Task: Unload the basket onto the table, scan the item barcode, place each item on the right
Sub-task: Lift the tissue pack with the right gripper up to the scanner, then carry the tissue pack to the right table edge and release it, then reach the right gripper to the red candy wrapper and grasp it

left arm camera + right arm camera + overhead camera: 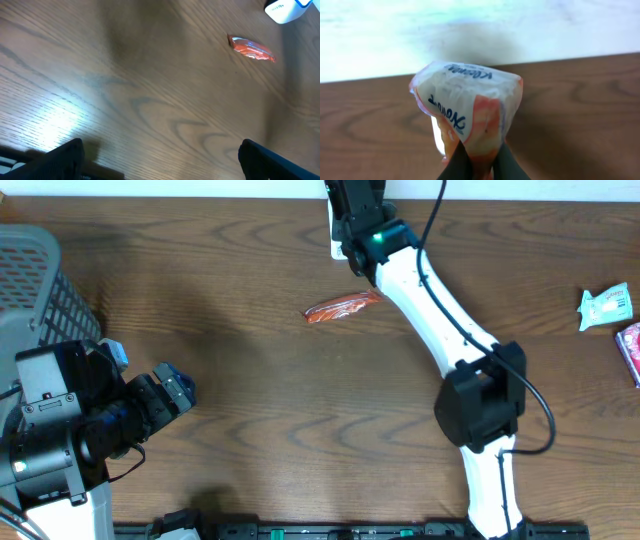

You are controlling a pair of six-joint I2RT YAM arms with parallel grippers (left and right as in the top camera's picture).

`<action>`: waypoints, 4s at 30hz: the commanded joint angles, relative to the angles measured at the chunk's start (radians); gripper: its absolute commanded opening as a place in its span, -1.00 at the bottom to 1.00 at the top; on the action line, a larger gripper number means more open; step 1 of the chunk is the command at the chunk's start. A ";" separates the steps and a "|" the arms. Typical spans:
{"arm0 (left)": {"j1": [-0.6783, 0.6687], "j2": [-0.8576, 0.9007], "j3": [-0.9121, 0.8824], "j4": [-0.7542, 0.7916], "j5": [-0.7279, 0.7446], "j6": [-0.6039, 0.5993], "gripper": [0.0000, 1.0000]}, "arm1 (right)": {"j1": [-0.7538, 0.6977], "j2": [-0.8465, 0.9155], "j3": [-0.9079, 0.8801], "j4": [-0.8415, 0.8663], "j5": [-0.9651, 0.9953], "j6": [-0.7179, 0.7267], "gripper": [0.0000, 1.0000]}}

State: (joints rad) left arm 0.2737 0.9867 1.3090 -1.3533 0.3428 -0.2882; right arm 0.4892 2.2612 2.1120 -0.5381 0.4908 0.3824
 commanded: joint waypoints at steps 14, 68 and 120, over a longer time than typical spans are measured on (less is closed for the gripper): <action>0.000 -0.001 0.004 0.000 0.012 -0.002 0.96 | -0.019 0.108 0.015 0.113 0.255 -0.174 -0.99; 0.000 -0.001 0.004 0.000 0.012 -0.002 0.96 | -0.810 -0.011 0.025 -0.636 -0.907 -0.187 0.98; 0.000 -0.001 0.004 0.000 0.012 -0.002 0.96 | 0.002 0.063 0.026 -0.815 -0.492 0.215 0.16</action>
State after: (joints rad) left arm 0.2737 0.9867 1.3090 -1.3533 0.3428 -0.2882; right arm 0.4904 2.4367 2.1361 -1.3518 -0.0212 0.7292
